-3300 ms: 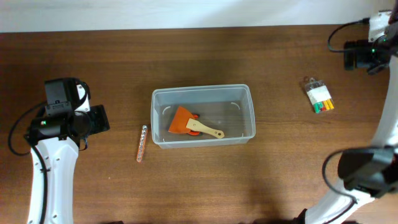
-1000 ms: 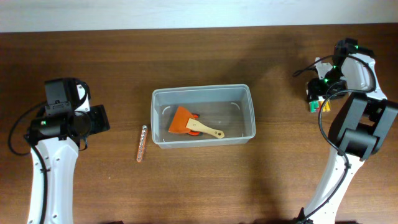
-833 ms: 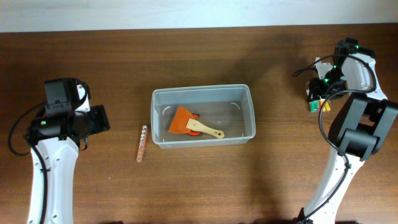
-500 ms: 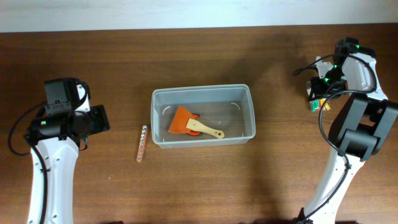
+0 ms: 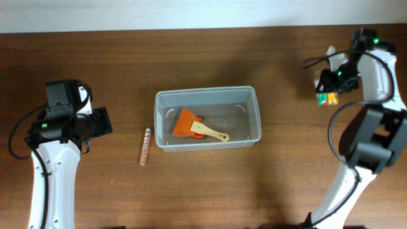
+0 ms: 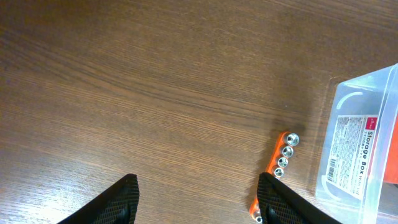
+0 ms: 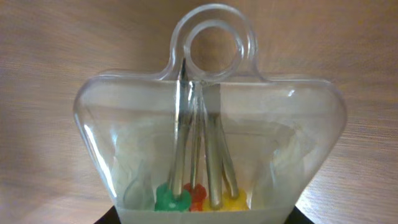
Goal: Pack container
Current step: 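Carry the screwdriver case into the clear box with the right gripper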
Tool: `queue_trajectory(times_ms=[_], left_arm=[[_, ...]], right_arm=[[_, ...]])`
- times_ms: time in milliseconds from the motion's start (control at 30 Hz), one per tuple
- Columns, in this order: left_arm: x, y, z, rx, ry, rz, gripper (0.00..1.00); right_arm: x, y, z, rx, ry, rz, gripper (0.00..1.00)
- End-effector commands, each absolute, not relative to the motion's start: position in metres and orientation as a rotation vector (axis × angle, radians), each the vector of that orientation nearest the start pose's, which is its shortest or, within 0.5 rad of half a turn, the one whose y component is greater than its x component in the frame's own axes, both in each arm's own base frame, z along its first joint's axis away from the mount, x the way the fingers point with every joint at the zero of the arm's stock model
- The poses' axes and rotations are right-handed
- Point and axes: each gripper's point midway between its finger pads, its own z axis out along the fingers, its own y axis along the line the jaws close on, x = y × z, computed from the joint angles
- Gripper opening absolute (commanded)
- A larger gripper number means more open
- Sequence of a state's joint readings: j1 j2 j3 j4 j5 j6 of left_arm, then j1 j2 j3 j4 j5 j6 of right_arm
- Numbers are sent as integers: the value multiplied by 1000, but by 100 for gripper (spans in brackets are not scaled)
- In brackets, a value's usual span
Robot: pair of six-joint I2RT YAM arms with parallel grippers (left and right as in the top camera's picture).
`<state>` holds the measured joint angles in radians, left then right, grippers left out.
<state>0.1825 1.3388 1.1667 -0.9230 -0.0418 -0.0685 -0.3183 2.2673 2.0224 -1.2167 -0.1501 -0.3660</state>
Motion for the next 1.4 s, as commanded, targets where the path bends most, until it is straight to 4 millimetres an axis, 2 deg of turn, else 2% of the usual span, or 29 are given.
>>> queue_trajectory(times_ms=[0,67,100,167,200,267,367,400,433,500,533,600,733,933,1067,1133,1167,1200,1367], left_arm=[[315,66,172,-325,2637,109,63],[315,66,172,-325,2637,109,63],[315,66,172,-325,2637,108,63],[315,66,172,-325,2637,108,63],[315,66,172,-325,2638,108,63],[314,66,172,-325,2639,108,63],[312,66,171,-326,2648,108,63],[312,66,171,-326,2650,107,63],[310,65,170,-326,2658,107,63],[309,65,169,-327,2665,107,63],[308,65,169,-327,2667,107,63],[308,65,169,-327,2667,106,63],[308,65,169,-328,2667,106,63],[308,65,169,-328,2667,106,63],[308,65,169,-328,2667,106,63],[308,65,169,-328,2667,106,63],[308,65,169,-328,2667,106,63],[308,65,169,-328,2668,106,63],[308,65,169,-328,2668,106,63]], right_arm=[[463,-80,176,-210,2748,137,4],[457,-53,205,-353,2686,115,4],[451,-32,221,-459,2648,106,4],[440,4,240,-621,2592,105,4],[432,30,250,-734,2553,110,4],[419,70,258,-902,2496,126,4],[395,130,255,-1206,2407,149,4],[390,143,252,-1269,2387,153,4],[379,171,240,-1424,2336,162,4],[368,193,224,-1574,2292,170,4],[363,204,209,-1672,2272,169,4],[358,215,189,-1771,2259,182,4],[351,229,143,-1862,2309,220,4],[343,232,82,-1949,2401,263,4],[342,231,61,-1968,2439,277,9],[342,231,55,-1973,2449,281,24],[342,231,53,-1976,2454,283,34],[342,231,50,-1978,2458,285,40],[341,231,47,-1981,2464,292,50]])
